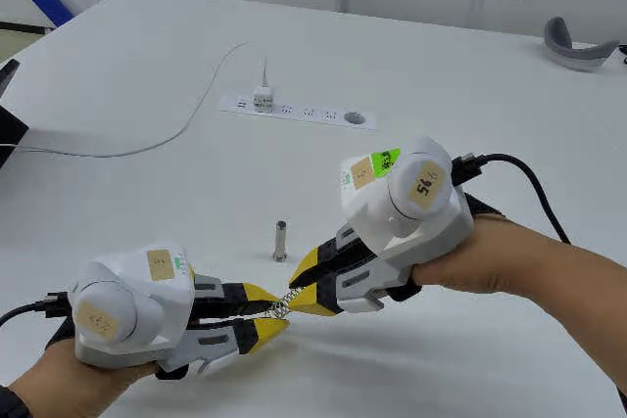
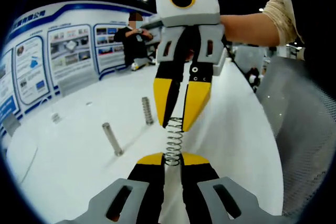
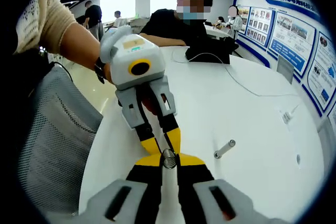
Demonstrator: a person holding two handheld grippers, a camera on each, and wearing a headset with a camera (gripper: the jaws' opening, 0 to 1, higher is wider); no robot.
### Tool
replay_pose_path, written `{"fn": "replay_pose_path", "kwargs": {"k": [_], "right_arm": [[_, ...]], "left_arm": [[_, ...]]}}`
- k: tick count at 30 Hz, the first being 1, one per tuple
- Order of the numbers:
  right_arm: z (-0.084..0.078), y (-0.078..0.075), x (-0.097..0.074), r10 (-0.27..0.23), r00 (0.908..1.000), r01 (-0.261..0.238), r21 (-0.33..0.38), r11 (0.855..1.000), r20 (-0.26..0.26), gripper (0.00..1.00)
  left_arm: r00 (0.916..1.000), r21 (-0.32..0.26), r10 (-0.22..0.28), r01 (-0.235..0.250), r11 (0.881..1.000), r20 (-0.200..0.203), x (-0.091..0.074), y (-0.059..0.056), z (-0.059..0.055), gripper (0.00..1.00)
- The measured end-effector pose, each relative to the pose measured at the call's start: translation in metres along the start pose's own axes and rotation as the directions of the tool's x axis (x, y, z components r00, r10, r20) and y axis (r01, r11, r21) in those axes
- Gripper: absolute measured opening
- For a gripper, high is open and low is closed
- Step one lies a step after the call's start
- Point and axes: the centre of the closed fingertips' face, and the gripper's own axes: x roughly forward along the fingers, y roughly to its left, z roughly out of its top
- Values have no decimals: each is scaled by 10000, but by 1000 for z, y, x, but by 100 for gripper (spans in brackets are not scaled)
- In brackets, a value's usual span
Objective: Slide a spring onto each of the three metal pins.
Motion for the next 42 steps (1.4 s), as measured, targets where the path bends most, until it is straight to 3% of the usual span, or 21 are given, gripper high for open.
{"fn": "replay_pose_path", "kwargs": {"k": [9, 23, 42], "right_arm": [[13, 1, 1, -37, 9995, 43, -189, 9998, 320, 11], [11, 2, 0, -79, 9992, 78, 41, 10000, 382, 15], [10, -4, 3, -384, 9972, 362, 351, 9987, 646, 12]], "left_arm": [[9998, -158, -86, 89, 9998, 159, 5, -3, 5, 11], [9991, -691, -14, 43, 9976, 419, 6, -1, 8, 10], [9979, -870, 110, -54, 9962, 634, 3, 3, 11, 10]]}}
